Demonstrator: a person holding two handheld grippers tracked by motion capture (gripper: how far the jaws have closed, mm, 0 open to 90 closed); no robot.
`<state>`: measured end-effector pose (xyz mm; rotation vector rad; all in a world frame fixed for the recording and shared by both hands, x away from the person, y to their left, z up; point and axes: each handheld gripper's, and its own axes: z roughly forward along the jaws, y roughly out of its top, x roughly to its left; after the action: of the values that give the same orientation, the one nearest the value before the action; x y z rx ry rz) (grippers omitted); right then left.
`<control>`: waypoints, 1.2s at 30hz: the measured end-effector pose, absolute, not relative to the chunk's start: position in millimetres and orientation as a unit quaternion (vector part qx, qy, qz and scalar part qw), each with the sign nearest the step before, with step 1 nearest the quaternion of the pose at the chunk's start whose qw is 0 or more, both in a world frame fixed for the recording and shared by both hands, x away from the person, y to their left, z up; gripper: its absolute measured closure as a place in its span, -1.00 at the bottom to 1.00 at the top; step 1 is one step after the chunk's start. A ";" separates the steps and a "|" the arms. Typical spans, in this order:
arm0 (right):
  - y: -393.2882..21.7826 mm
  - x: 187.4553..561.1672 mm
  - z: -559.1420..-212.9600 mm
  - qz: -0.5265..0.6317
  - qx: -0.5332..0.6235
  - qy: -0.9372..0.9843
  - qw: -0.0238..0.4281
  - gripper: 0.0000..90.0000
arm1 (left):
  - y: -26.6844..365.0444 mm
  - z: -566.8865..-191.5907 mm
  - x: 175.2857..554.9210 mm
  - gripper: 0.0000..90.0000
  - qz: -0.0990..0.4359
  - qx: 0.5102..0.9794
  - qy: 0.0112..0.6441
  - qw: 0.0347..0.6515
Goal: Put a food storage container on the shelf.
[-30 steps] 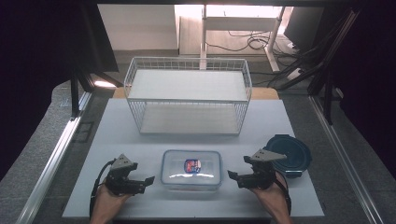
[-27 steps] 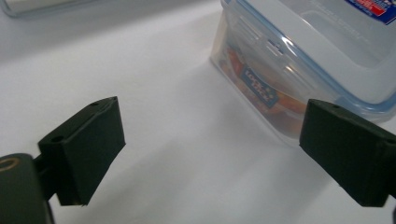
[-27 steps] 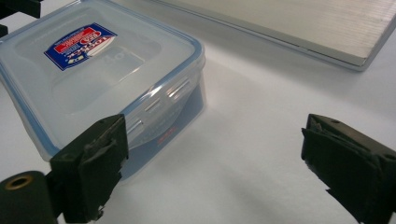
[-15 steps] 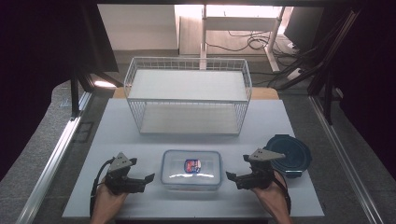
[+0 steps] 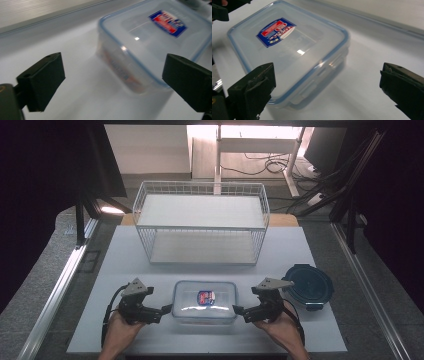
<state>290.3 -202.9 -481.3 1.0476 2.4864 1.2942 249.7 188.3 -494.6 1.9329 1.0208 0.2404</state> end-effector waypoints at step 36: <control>-206.0 298.4 -496.0 0.438 0.411 0.787 -0.141 -0.09 | 179.9 -515.1 255.7 -0.24 -0.107 0.770 0.422 0.466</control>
<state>298.4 -206.0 -496.0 1.4211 2.7227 1.5131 255.7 179.9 -515.1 1.8913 1.0362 -0.2616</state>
